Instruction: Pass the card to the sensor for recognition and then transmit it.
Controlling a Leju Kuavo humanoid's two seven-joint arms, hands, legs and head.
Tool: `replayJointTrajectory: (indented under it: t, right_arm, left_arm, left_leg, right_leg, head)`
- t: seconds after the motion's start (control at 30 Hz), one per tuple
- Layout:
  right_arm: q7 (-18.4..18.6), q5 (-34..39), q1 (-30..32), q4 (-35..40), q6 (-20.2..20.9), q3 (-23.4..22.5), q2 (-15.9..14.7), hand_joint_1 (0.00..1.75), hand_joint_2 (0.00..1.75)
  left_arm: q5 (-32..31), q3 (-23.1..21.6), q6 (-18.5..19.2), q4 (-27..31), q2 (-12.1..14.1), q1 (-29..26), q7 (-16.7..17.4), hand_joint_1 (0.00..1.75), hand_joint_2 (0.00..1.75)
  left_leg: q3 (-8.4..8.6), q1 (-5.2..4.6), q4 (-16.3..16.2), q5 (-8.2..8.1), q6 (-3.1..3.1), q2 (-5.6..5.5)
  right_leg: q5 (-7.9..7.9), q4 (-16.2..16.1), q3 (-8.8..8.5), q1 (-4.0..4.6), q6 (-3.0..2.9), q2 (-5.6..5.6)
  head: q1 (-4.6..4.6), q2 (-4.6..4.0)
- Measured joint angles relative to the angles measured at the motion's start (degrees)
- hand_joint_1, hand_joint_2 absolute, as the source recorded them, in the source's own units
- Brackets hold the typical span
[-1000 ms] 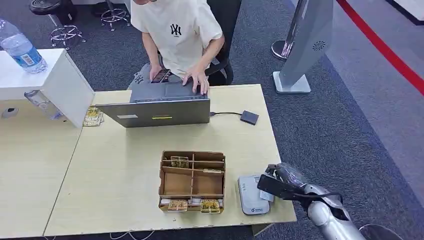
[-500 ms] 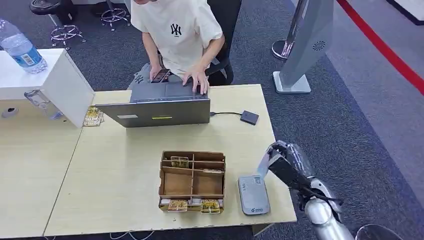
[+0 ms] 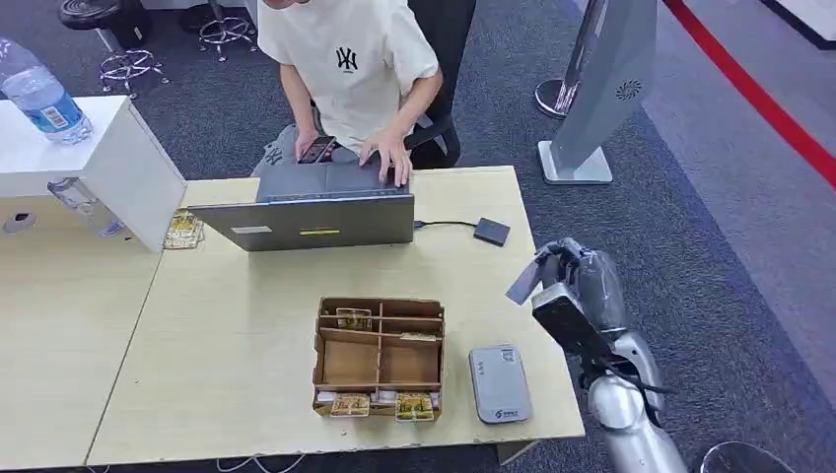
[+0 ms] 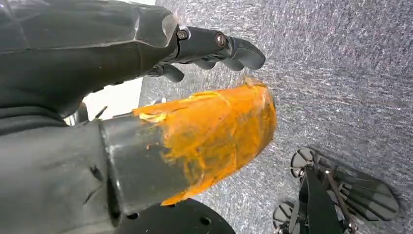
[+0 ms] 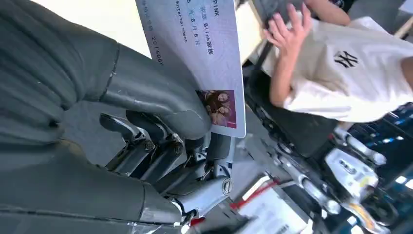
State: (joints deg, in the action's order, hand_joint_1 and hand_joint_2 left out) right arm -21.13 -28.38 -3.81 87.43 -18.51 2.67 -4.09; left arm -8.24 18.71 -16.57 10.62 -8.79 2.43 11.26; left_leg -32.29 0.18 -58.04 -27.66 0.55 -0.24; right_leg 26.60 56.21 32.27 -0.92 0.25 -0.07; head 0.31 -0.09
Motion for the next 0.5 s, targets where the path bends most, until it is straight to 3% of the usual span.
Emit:
replayJointTrajectory:
  t: [0.13, 0.17, 0.3, 0.5]
  right_arm:
    - [0.6, -9.9, -5.3, -0.5, -5.7, 3.4, 2.6, 1.75, 1.75]
    - [2.2, -15.1, -10.7, -2.8, -8.1, 7.3, 3.5, 1.75, 1.75]
    - [4.3, -17.9, -18.3, -7.5, -9.6, 12.5, 5.1, 1.75, 1.75]
    - [6.7, -21.4, -25.8, -13.5, -13.0, 15.5, 7.3, 1.75, 1.75]
  left_arm:
    - [-2.6, 0.0, 0.4, 0.0, 0.1, 0.1, 0.4, 0.0, 0.0]
    - [-4.3, 0.0, 0.9, 0.0, 0.2, 0.2, 0.7, 0.0, 0.0]
    - [-5.8, -0.2, 1.4, 0.0, 0.5, 0.5, 0.8, 0.0, 0.0]
    - [-7.7, -0.6, 2.2, 0.0, 0.6, 0.7, 1.1, 0.0, 0.0]
  left_leg:
    - [-0.01, 0.01, 0.0, 0.01, -0.01, 0.03]
    - [0.05, 0.01, 0.0, 0.03, -0.03, 0.12]
    - [0.06, 0.02, 0.0, 0.07, -0.05, 0.1]
    - [0.06, 0.02, 0.0, 0.07, -0.05, 0.08]
  right_leg:
    - [-0.01, 0.1, -0.01, 0.0, -0.01, 0.02]
    - [-0.02, 0.1, 0.0, 0.0, -0.02, 0.12]
    - [-0.03, 0.1, 0.0, 0.01, -0.03, 0.1]
    - [-0.02, 0.1, 0.01, 0.01, -0.03, 0.09]
  head:
    - [0.0, 0.0]
    - [0.0, 0.0]
    - [0.0, 0.0]
    - [0.02, 0.0]
